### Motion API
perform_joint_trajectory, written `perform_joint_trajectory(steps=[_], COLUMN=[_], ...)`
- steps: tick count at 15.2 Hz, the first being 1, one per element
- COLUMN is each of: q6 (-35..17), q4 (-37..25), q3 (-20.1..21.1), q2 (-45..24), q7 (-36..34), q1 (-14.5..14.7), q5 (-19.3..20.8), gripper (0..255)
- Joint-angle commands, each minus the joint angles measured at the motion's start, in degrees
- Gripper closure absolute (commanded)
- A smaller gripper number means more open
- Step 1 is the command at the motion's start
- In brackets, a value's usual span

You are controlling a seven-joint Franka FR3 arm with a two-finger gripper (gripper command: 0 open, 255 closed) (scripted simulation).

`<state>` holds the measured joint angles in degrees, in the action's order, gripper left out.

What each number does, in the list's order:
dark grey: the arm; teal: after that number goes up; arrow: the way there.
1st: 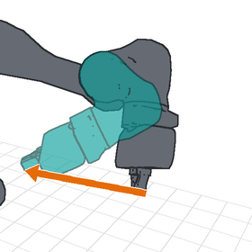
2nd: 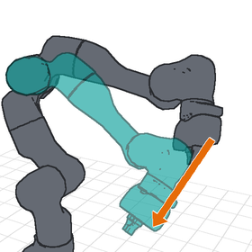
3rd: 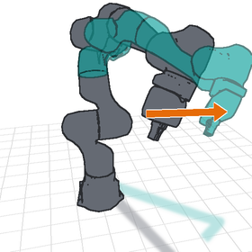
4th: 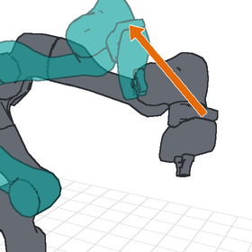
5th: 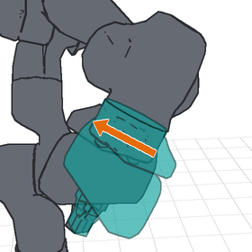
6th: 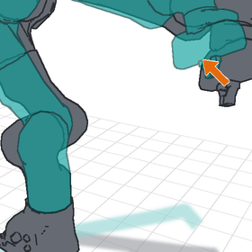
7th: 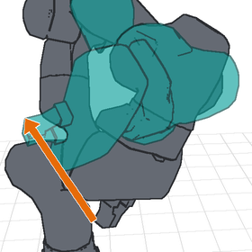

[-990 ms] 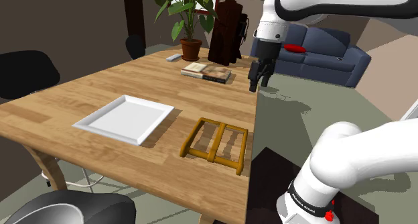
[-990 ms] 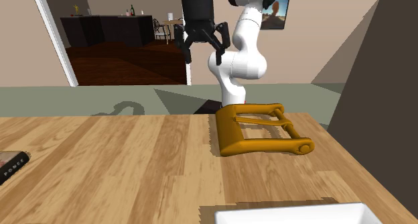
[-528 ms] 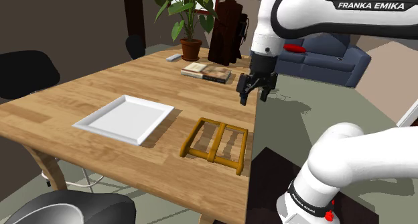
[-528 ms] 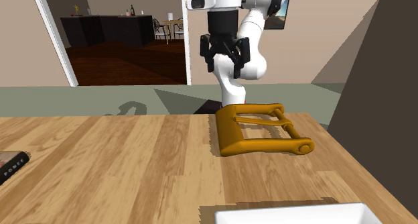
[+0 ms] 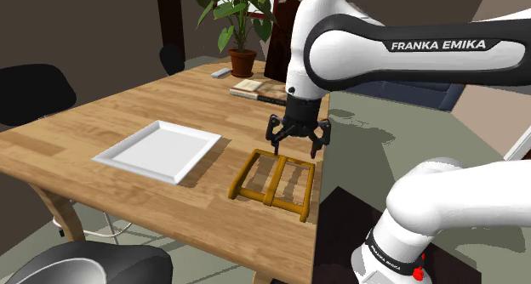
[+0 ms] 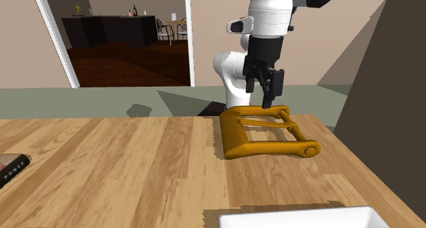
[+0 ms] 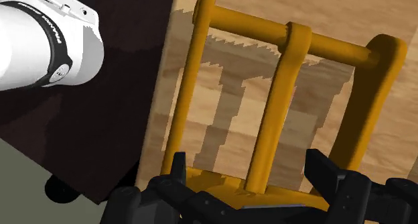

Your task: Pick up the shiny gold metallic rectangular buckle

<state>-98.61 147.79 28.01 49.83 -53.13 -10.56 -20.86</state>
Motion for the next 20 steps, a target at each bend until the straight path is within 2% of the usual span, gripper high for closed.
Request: perform_joint_trajectory(steps=[1,3,12,13,20], q6=[-2.14,-3.88,-10.01,-10.1,-10.02], q4=[-0.6,-1.65,2.95,2.91,2.92], q3=[5.03,8.83,11.62,11.65,11.61], q2=[-1.79,-3.86,-5.33,-5.43,-5.35], q7=[-9.57,-15.94,-15.71,-15.7,-15.7], q1=[-2.3,-4.36,-4.06,-4.12,-4.08], q5=[-2.58,-4.03,-6.08,-6.07,-6.07], gripper=[0,0,0,255,255])
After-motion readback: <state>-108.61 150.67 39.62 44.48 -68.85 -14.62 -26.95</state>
